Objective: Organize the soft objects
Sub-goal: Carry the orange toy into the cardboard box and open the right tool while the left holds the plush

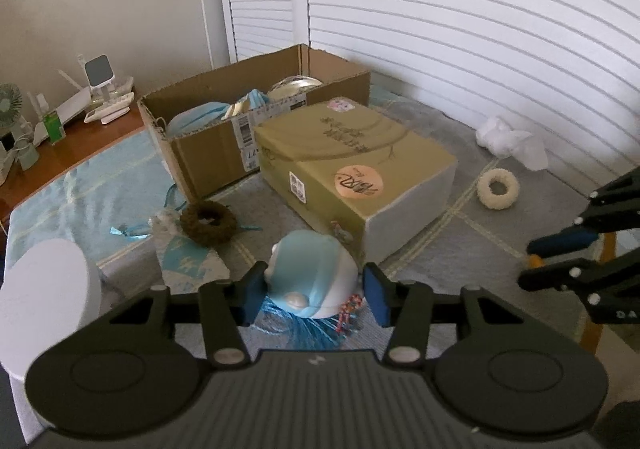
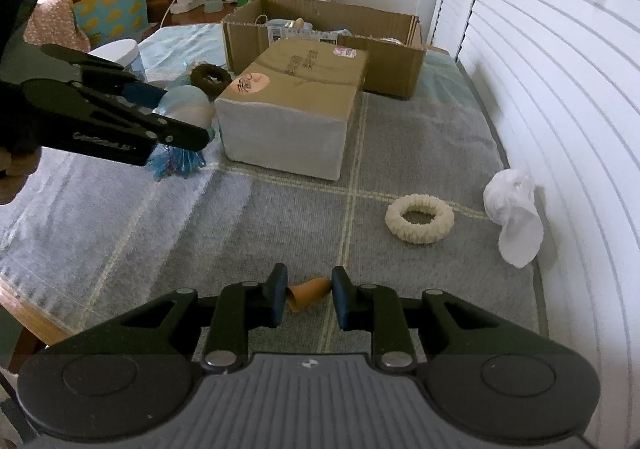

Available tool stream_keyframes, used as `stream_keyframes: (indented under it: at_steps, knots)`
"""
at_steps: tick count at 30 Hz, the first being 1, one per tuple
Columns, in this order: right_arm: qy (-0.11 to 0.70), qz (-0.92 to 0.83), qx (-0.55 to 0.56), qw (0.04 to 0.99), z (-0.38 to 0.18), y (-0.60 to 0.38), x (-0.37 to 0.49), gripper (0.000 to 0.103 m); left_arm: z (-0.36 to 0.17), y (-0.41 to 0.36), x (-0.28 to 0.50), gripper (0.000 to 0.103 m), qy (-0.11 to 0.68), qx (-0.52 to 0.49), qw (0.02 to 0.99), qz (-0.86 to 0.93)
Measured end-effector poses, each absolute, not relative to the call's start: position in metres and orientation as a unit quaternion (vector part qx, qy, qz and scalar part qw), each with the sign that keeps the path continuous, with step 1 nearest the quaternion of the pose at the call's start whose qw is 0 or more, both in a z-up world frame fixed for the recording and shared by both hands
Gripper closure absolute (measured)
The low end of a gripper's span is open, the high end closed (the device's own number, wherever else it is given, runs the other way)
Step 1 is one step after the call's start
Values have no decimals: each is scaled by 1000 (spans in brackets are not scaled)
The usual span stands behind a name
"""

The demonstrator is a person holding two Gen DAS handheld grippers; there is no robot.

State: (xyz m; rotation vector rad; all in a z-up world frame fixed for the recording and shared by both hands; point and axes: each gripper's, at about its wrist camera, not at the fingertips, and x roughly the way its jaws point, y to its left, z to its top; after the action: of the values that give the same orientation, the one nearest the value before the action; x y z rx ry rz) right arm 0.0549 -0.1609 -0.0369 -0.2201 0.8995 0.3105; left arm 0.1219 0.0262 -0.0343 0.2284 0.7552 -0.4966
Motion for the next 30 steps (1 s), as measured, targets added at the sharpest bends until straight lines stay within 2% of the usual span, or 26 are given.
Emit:
stream_keyframes:
  at_steps: [6, 16, 30]
  knots:
    - [419, 150, -105, 889, -25, -164, 59, 75, -17, 34, 101, 52, 374, 76, 895, -232]
    - [383, 142, -101, 907, 1, -168, 82, 75, -5, 37, 80, 52, 344, 72, 919, -179]
    - [324, 147, -100, 929, 43, -156, 164, 75, -5, 43, 92, 52, 341, 48, 924, -164]
